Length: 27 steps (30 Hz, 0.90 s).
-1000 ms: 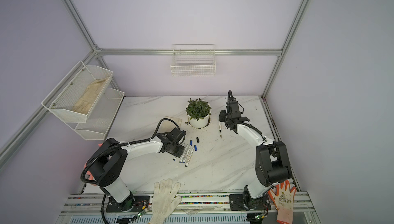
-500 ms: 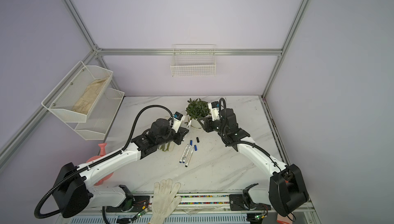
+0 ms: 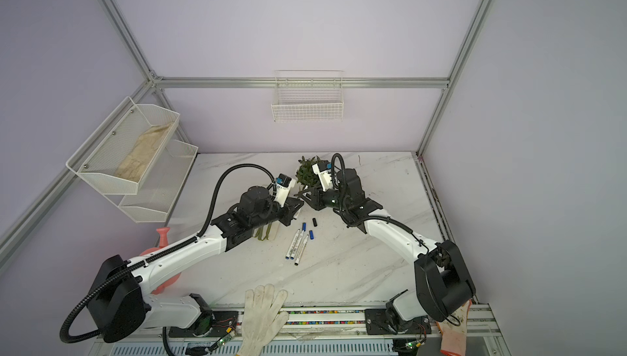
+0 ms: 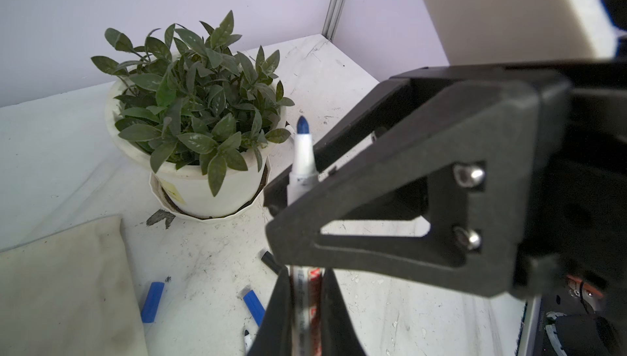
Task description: Insert the pens into the pen caps
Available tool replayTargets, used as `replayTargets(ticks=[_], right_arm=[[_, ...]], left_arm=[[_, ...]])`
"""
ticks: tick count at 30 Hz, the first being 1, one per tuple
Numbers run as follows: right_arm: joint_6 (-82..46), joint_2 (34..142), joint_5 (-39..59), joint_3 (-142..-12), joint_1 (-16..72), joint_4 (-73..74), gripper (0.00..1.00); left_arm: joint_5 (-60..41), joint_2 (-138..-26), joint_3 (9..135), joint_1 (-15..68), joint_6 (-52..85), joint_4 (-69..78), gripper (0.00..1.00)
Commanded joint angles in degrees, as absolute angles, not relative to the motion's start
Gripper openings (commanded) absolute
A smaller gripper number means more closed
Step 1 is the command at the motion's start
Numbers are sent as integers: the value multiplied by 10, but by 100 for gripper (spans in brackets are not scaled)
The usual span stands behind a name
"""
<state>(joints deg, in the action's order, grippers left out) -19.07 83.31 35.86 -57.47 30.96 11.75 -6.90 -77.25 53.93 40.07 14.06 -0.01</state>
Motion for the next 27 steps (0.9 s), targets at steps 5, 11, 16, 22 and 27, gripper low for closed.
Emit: replayTargets(ticks=[5,11,16,22,27], right_arm=[[-189,842,382,-585,308,137,1],[-194,837,400,-587,308,131,0],[-194,838,401,-591,307,124,0],[-193,839,400,-593,307,120,0],[-193,845,403,-593,307,119,0]], left_arm=[[-102,-776,523,394,165,45,13],[-151,-796,537,374,166,30,58],[-175,-804,547,367,156,19,49],[-188,-805,549,366,156,31,41],[-205,-821,550,365,156,41,27]])
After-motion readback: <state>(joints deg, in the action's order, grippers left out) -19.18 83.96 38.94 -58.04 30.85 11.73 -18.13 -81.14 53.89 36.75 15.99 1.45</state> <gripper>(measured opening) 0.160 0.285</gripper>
